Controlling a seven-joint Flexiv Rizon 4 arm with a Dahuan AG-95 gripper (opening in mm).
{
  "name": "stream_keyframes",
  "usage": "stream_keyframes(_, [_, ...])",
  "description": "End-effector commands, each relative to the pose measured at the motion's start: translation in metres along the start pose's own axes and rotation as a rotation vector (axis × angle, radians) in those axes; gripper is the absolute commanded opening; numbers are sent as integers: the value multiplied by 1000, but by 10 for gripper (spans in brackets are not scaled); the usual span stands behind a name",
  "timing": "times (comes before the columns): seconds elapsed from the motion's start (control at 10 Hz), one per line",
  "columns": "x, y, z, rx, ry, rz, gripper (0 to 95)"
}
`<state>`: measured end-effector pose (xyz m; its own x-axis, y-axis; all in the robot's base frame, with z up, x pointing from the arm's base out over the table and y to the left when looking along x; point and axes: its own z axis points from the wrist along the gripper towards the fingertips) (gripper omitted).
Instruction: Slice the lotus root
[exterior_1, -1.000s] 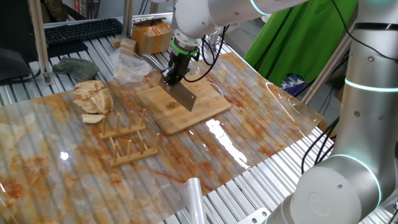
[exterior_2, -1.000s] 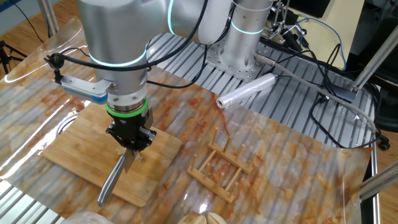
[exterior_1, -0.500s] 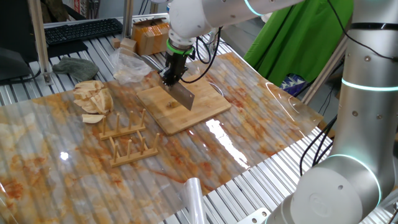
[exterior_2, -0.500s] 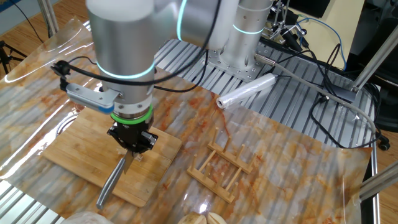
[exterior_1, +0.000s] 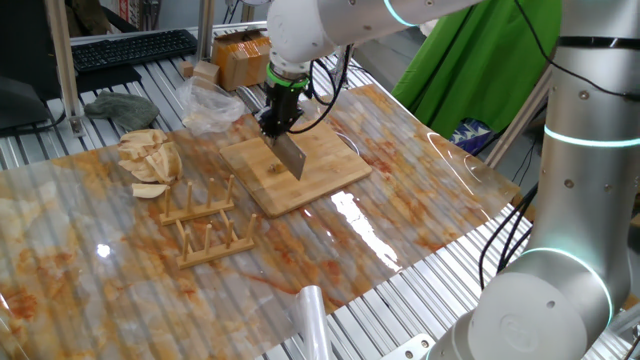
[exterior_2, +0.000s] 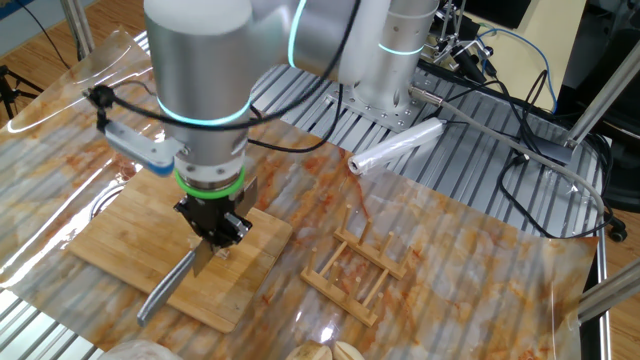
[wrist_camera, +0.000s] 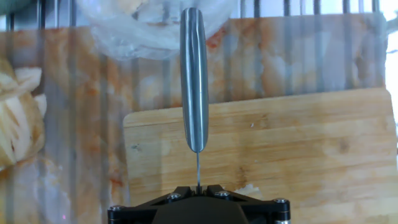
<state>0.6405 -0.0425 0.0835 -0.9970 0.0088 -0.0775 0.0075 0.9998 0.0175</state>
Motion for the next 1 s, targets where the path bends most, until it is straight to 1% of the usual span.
stream_keyframes(0.1, [0,-6,-5,-29,-6,-59,0])
stream_keyframes(0.2, [2,-13,-8,-29,-7,-85,0])
stream_keyframes(0.4, [3,-20,-9,-34,-14,-122,0])
stream_keyframes(0.5, [4,-20,-9,-40,-33,-138,0])
stream_keyframes(0.6, [4,-20,-9,-39,-40,-149,0])
stream_keyframes(0.7, [4,-18,-9,-42,-40,-151,0])
stream_keyframes(0.9, [3,-10,-11,-43,-40,-150,0])
stream_keyframes(1.0, [3,-8,-9,-43,-40,-146,0])
